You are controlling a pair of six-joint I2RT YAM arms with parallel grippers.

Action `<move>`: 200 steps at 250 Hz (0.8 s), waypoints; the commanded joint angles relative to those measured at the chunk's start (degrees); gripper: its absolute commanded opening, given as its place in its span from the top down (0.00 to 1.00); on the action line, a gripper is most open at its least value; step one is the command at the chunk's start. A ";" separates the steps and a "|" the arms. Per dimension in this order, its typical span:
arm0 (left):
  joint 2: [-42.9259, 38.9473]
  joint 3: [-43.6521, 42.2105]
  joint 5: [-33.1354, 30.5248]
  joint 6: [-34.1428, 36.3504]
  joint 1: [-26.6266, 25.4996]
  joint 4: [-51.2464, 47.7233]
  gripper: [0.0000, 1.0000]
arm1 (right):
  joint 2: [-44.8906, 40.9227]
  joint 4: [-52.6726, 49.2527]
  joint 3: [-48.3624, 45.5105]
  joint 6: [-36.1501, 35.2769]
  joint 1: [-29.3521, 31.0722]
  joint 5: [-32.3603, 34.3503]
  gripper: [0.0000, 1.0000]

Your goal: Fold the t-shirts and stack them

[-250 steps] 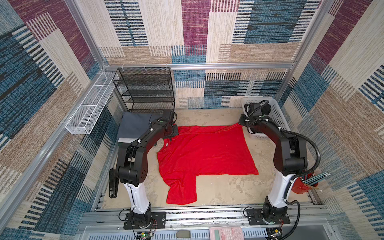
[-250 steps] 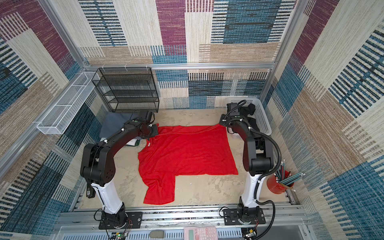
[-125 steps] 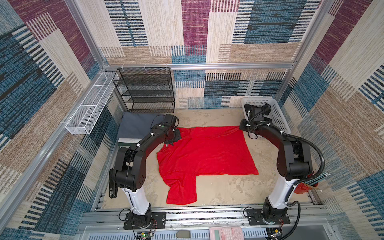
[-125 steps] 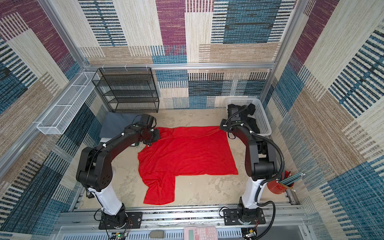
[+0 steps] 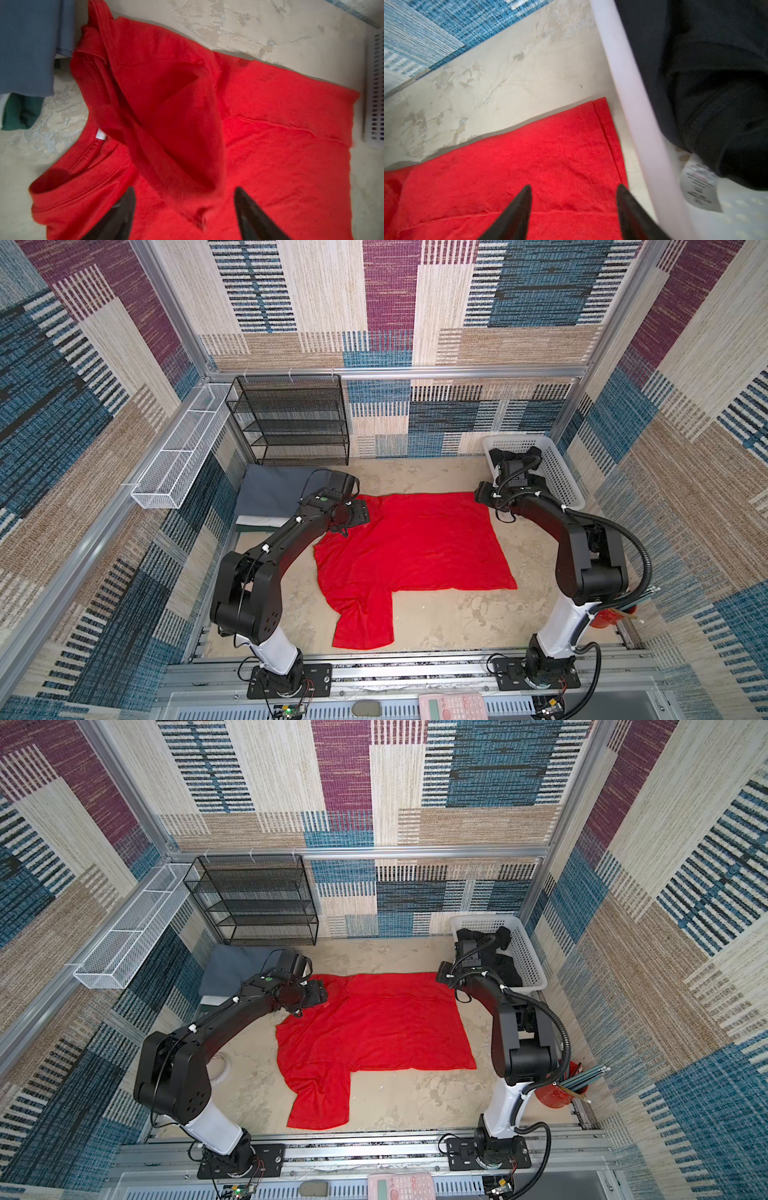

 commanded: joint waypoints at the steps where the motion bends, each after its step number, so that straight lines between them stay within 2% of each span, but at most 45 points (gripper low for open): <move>1: -2.16 -1.14 -3.90 2.50 0.09 1.63 0.02 | -1.03 4.62 -0.64 1.45 -0.06 -5.63 0.02; 48: -0.19 0.67 -2.91 3.15 2.05 2.42 0.02 | -2.68 7.42 -2.29 1.93 0.46 -11.75 0.01; 80: 3.57 1.35 1.59 2.22 4.06 5.14 0.02 | -3.43 7.97 -3.03 1.16 1.56 -15.92 0.01; 115: 7.37 3.06 1.53 3.31 4.86 4.10 0.02 | -4.86 7.35 -4.50 0.82 3.48 -16.37 0.01; 153: 9.00 1.30 2.00 3.68 6.22 6.04 0.00 | -6.48 7.70 -7.46 0.78 6.79 -17.24 0.01; 177: 9.94 0.77 2.11 4.54 6.53 7.16 0.11 | -7.50 8.71 -10.51 1.72 7.66 -17.52 0.01; 200: 11.25 1.10 1.54 5.03 6.80 8.02 0.31 | -7.92 9.74 -12.93 2.12 7.63 -16.82 0.01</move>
